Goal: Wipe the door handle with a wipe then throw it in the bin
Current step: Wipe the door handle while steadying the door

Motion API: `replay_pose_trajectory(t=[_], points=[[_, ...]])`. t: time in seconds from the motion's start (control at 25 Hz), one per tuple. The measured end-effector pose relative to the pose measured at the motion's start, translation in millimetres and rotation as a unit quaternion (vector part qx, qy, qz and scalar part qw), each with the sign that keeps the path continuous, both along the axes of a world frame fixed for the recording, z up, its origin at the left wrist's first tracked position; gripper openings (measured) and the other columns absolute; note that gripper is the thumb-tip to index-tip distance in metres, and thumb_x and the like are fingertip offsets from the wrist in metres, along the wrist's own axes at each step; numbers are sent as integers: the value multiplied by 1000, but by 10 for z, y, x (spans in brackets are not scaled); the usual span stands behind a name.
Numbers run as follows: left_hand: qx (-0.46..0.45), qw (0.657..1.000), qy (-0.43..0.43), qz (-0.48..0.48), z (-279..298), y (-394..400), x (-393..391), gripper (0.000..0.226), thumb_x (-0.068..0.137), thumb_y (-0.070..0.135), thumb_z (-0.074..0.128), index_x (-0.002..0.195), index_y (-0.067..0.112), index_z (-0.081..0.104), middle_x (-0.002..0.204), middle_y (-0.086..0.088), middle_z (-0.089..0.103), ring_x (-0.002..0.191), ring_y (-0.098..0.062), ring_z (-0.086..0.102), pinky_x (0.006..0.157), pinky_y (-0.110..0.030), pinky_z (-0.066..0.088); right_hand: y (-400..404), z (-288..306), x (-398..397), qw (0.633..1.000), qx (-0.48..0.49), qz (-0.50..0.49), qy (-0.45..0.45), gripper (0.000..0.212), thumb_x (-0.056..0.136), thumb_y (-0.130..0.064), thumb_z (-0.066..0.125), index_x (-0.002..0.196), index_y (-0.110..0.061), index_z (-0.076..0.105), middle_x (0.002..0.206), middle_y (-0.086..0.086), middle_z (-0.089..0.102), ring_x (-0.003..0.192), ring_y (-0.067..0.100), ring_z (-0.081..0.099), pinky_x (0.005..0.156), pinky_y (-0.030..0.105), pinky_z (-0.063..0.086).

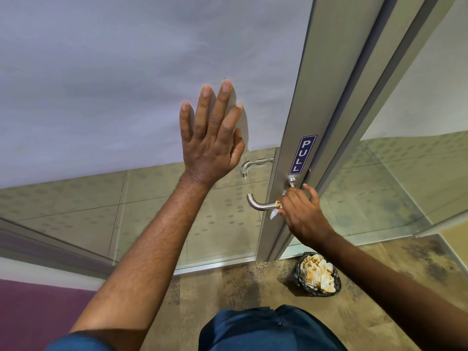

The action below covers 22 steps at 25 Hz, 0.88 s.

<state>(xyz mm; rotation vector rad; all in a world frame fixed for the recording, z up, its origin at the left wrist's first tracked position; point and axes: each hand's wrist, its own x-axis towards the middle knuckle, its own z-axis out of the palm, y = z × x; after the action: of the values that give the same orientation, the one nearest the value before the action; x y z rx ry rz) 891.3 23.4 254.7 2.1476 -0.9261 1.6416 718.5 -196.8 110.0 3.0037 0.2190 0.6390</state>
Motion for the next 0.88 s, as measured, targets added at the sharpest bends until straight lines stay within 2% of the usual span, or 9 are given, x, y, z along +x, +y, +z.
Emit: replay_pose_trajectory(t=[0.08,0.16,0.32,0.4,0.48,0.56,0.72,0.8,0.88], points=[[2,1000,4,1,4,7,-3,54,94,22,63,144,19,45,169,-7,25,167,-22,-2,135,-50,-1,200,-5,-4,999,30,-25,-7,28,109,-32,40,111,-12,59,106,11,62,103,30,59,107,50,37],[4,1000,4,1,-2,9,-1,54,94,22,63,145,19,45,170,-7,24,167,-23,-2,135,-51,-1,372,16,-9,997,55,-53,1,30,110,-35,36,110,-14,57,104,9,58,97,28,56,101,47,39],[1,1000,3,-1,-13,8,13,54,94,23,62,146,19,45,170,-7,25,167,-23,-1,135,-51,-1,667,117,14,994,72,-84,17,33,109,-37,38,111,-12,60,100,9,59,93,26,54,101,48,40],[1,1000,0,1,-17,-1,18,55,94,23,62,146,19,44,169,-8,27,167,-23,-1,135,-51,-1,880,228,100,988,74,-122,59,34,109,-39,38,108,-13,61,95,8,61,90,27,55,102,49,40],[0,1000,-4,-1,-14,-6,22,55,94,23,62,147,19,45,168,-9,30,167,-23,0,135,-51,0,1082,367,249,971,68,-181,139,42,109,-41,31,105,-13,61,90,8,64,85,28,57,100,49,39],[-1,1000,-6,-3,-20,-1,20,55,95,23,61,146,19,45,168,-9,31,167,-23,1,135,-51,0,1184,469,409,955,44,-216,198,49,109,-39,23,102,-12,63,79,5,61,71,24,54,96,49,38],[2,1000,-12,-5,-15,5,15,55,94,22,62,146,19,45,167,-8,31,166,-30,11,136,-49,-2,1242,522,584,947,3,-209,244,24,107,-18,39,111,-11,61,68,-1,41,53,16,39,107,55,34],[1,1000,-9,-4,-14,9,22,54,94,22,62,145,19,45,168,-8,30,167,-27,7,136,-50,-2,1270,517,618,951,14,-207,229,21,106,-17,40,107,-12,61,66,-1,40,51,15,36,101,51,35],[-2,1000,-2,-8,-12,10,19,55,94,22,62,146,19,44,168,-8,30,167,-23,-1,135,-51,-1,1266,483,616,958,45,-208,194,26,108,-24,35,102,-16,59,67,-2,48,56,16,43,92,45,34]])
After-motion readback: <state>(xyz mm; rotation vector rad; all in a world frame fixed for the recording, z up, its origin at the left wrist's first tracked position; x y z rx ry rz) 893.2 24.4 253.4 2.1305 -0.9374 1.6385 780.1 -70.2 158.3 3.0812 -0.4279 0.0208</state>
